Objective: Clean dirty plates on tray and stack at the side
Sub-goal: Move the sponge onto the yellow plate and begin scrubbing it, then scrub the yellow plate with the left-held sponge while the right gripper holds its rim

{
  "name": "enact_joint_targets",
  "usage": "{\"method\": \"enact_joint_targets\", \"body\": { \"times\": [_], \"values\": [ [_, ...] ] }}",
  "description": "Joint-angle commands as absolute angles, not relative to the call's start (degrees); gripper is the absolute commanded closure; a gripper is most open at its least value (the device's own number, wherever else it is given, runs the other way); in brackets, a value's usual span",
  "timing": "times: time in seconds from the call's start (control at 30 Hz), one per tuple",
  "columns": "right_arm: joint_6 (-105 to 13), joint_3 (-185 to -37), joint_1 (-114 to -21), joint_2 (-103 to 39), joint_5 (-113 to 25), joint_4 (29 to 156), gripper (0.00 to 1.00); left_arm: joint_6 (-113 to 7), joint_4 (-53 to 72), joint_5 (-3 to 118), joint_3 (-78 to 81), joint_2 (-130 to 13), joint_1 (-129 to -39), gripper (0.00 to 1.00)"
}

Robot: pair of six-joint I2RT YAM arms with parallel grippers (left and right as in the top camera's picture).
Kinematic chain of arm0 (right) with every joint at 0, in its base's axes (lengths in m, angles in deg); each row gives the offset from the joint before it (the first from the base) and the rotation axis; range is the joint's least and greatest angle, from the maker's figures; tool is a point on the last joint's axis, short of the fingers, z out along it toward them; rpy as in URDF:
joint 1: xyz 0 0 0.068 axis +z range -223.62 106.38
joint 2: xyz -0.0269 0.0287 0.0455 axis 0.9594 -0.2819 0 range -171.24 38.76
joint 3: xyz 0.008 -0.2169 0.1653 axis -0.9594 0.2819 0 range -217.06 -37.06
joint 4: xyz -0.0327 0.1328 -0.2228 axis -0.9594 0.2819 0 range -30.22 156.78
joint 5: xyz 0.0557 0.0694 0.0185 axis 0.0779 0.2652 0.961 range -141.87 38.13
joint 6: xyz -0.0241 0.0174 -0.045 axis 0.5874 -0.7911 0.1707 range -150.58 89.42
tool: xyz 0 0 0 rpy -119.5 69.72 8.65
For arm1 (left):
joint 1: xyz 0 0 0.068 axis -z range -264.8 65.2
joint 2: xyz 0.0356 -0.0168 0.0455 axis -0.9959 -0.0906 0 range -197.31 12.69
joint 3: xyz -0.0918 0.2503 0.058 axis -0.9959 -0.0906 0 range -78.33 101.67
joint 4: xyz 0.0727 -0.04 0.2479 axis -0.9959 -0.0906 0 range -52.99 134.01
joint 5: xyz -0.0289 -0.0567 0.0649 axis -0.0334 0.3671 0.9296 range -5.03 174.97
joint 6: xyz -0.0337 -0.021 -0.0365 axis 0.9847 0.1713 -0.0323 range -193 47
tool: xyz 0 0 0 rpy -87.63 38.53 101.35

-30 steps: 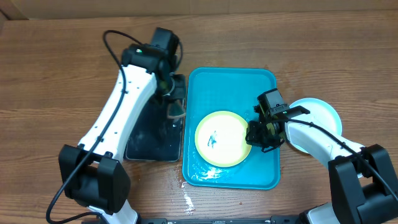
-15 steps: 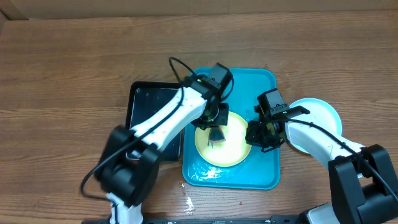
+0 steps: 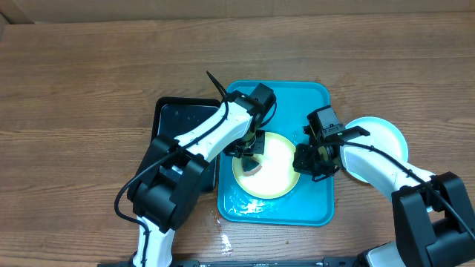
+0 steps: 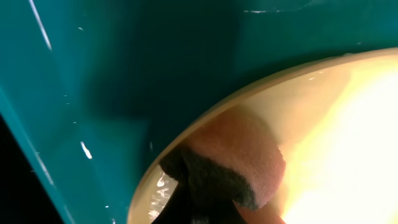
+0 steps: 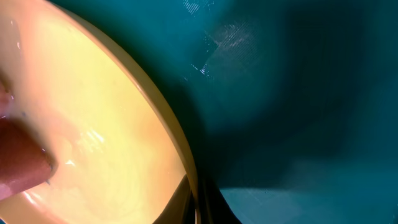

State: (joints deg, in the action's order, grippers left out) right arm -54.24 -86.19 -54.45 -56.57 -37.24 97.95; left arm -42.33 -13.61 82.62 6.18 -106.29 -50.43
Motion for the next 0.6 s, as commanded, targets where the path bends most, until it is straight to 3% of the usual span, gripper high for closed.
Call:
{"method": "enact_joint_targets", "body": {
  "times": [0.0,0.4,0.57],
  "values": [
    [-55.0,-85.3,-54.4,-57.5,-39.8,97.9,0.96,-44.2,-13.7,83.1,6.6,-108.3,-51.4,0.96],
    [-55.9,-85.3,-54.4,-57.5,-39.8,98.0,0.96,-48.0,-6.4,62.3,3.8,-108.9,-45.0,0.96],
    [-55.9,-85.3,-54.4,-57.5,-39.8,98.0,0.96,-47.2,-10.2,66.9,3.8,-108.9,-45.7,0.96]
  ]
}}
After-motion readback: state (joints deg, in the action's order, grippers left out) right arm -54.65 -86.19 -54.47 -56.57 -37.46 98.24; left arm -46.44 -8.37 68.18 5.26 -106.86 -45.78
